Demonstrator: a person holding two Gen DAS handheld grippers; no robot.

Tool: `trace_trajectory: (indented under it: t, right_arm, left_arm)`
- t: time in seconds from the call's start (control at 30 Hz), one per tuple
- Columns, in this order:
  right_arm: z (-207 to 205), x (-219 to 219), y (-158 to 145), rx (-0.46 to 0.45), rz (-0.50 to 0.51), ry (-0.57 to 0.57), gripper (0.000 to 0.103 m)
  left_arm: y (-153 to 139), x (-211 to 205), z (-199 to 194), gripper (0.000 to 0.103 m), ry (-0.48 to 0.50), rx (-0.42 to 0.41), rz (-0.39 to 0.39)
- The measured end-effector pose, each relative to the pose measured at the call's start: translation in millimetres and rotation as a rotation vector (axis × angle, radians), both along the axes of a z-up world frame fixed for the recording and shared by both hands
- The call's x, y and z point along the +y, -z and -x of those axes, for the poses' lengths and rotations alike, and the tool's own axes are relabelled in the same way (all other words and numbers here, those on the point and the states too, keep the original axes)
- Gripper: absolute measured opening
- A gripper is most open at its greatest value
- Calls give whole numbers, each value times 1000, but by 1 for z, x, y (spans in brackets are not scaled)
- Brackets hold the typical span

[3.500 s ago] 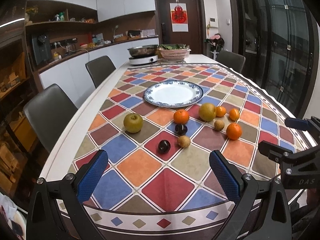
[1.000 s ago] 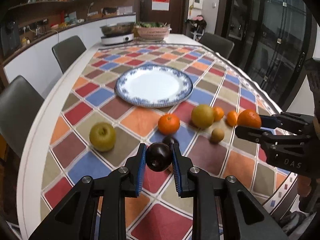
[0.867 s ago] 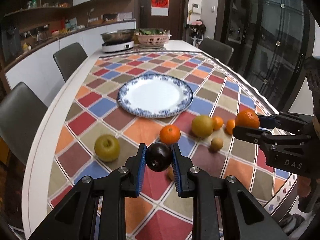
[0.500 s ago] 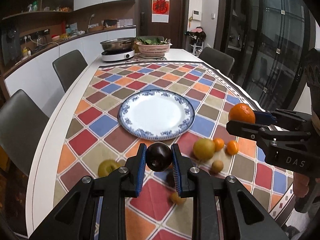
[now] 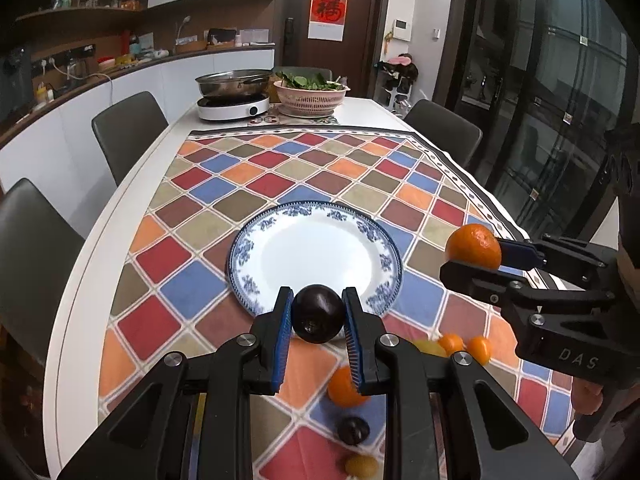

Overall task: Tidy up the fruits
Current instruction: 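Carry the plum in the left gripper and orange in the right gripper over the plate, then open the left gripper onto the plate while the right gripper releases the orange there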

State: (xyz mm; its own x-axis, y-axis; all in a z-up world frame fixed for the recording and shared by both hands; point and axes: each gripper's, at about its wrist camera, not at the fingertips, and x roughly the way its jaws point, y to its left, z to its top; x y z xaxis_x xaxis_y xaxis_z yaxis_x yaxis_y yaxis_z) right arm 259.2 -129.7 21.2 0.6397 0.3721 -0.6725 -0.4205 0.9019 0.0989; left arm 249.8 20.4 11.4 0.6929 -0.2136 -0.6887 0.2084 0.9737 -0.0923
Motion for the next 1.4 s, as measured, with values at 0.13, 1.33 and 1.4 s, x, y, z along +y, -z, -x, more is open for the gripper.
trace_trajectory:
  t: [0.13, 1.33, 1.4]
  right_arm:
    - [-23, 0, 4, 9, 11, 12, 42]
    - [-199, 26, 97, 279, 89, -11, 42]
    - [-202, 27, 100, 281, 99, -12, 42]
  left_arm:
    - [4, 1, -29, 25, 10, 28, 7]
    - [100, 3, -215, 25, 43, 368, 8]
    - [102, 2, -217, 25, 44, 374, -2]
